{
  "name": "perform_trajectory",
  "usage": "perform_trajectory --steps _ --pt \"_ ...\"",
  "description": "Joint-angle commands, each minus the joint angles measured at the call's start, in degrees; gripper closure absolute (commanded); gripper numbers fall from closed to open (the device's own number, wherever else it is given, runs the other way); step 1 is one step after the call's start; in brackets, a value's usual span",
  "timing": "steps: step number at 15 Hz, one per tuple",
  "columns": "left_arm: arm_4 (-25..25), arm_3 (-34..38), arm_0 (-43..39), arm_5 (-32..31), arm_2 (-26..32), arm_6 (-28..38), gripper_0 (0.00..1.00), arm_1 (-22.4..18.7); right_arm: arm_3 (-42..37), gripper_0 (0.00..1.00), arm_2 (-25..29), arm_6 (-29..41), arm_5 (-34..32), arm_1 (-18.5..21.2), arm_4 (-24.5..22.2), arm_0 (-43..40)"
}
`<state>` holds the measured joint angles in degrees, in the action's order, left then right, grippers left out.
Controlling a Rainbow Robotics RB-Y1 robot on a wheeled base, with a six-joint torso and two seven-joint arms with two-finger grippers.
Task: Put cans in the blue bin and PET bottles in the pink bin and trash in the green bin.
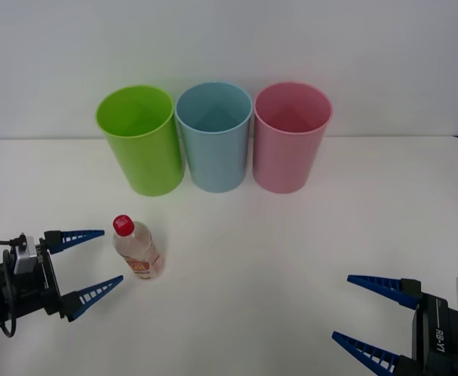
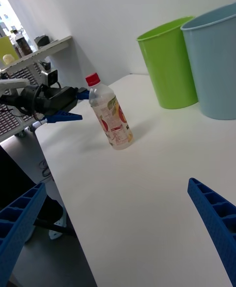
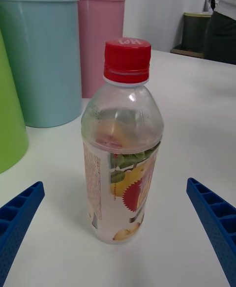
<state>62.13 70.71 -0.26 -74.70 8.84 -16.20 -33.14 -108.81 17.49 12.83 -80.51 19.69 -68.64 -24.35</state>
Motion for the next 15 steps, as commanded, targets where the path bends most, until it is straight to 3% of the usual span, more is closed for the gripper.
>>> perform_trajectory --steps 1,15 --pt "-0.5 -0.3 1.0 1.0 -2.8 0.5 0.0 0.4 0.0 0.0 0.0 0.0 0.0 0.0 0.0 0.0" --pt "1.2 -0.3 6.1 8.1 -10.3 3.5 0.0 2.2 0.0 0.0 0.0 0.0 0.0 0.0 0.0 0.0"
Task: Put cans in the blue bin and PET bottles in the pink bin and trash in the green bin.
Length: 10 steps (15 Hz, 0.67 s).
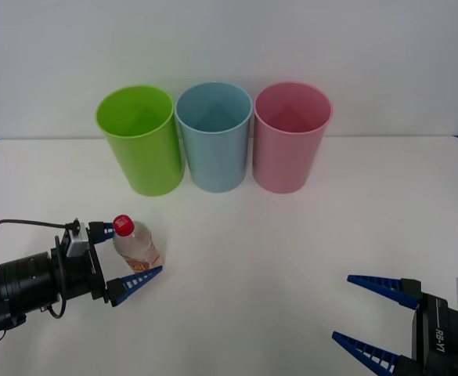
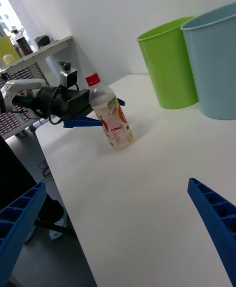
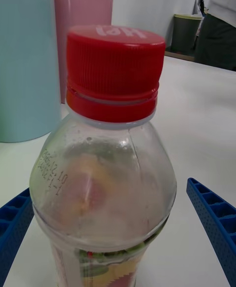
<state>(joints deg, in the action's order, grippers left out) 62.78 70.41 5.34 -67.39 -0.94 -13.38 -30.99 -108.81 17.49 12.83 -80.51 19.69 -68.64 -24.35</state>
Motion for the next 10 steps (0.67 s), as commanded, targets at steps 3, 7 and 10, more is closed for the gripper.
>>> perform_trajectory --steps 3,7,10 --pt "0.6 0.0 1.6 1.8 -1.4 1.3 0.32 0.2 0.0 0.0 0.0 0.0 0.0 0.0 0.0 0.0" --pt "0.6 0.0 2.6 3.5 -1.4 0.9 0.54 1.3 0.0 0.0 0.0 0.0 0.0 0.0 0.0 0.0" --pt "0.7 0.0 2.8 4.4 -1.5 0.6 0.73 1.8 0.0 0.0 0.0 0.0 0.0 0.0 0.0 0.0"
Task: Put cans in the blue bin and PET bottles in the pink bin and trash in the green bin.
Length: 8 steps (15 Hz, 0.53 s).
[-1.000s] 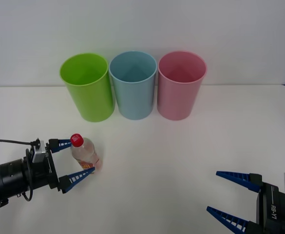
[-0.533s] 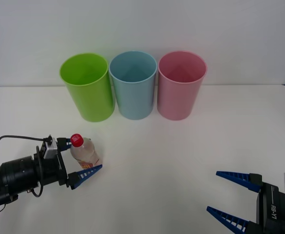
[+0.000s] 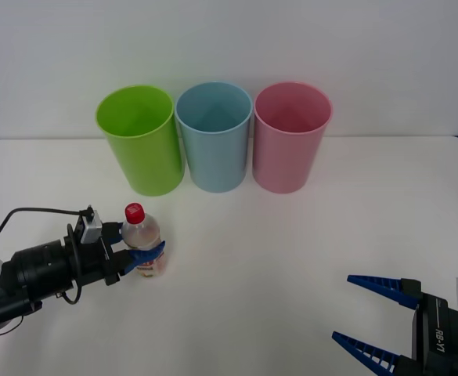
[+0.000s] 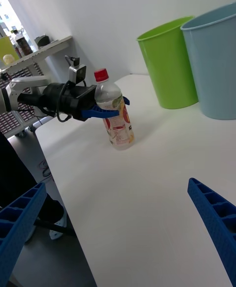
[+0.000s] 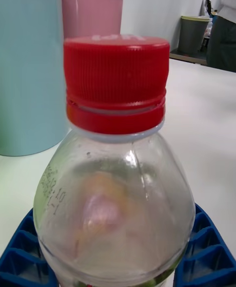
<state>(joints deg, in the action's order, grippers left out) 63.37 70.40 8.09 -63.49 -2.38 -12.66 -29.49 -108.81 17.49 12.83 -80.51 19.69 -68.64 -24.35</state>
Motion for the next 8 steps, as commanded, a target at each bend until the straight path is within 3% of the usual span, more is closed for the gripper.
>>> perform_trajectory --steps 1,8 --pt "0.0 0.0 0.1 0.5 0.0 -0.1 0.77 0.3 0.0 0.0 0.0 0.0 0.0 0.0 0.0 0.0" --pt "-1.4 0.0 0.1 -0.2 -0.1 0.8 0.81 0.2 0.0 0.0 0.0 0.0 0.0 0.0 0.0 0.0"
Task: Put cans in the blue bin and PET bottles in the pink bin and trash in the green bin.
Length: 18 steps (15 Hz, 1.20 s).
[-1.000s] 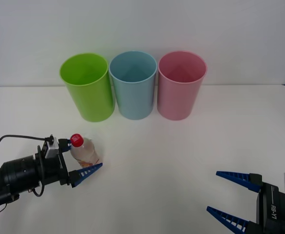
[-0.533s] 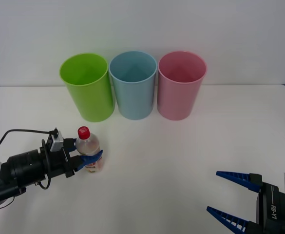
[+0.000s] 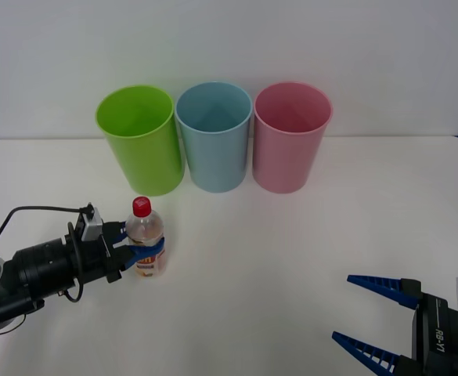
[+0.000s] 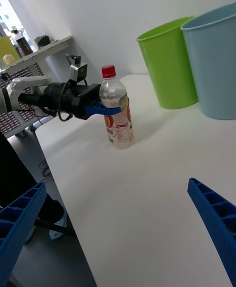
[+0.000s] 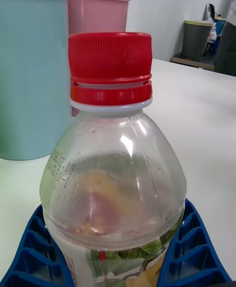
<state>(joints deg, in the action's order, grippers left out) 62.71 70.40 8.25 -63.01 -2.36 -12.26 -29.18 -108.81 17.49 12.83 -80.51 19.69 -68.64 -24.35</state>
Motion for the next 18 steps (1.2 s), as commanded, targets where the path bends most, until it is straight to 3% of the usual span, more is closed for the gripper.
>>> perform_trajectory --steps 1,5,8,11,18 --pt "-1.4 0.1 0.0 -1.7 -0.1 0.9 0.85 -0.1 0.0 0.0 0.0 0.0 0.0 0.0 0.0 0.0" --pt "-2.4 5.9 1.0 0.6 -2.1 4.9 0.89 -0.9 0.0 0.0 0.0 0.0 0.0 0.0 0.0 0.0" --pt "-12.1 14.7 1.8 12.1 -11.4 6.3 0.89 -6.4 0.0 0.0 0.0 0.0 0.0 0.0 0.0 0.0" --pt "-17.3 20.4 4.3 20.6 -16.5 7.3 0.89 -9.9 0.0 0.0 0.0 0.0 0.0 0.0 0.0 0.0" --pt "-19.3 24.1 9.1 24.8 -17.1 10.9 0.89 -12.1 0.0 0.0 0.0 0.0 0.0 0.0 0.0 0.0"
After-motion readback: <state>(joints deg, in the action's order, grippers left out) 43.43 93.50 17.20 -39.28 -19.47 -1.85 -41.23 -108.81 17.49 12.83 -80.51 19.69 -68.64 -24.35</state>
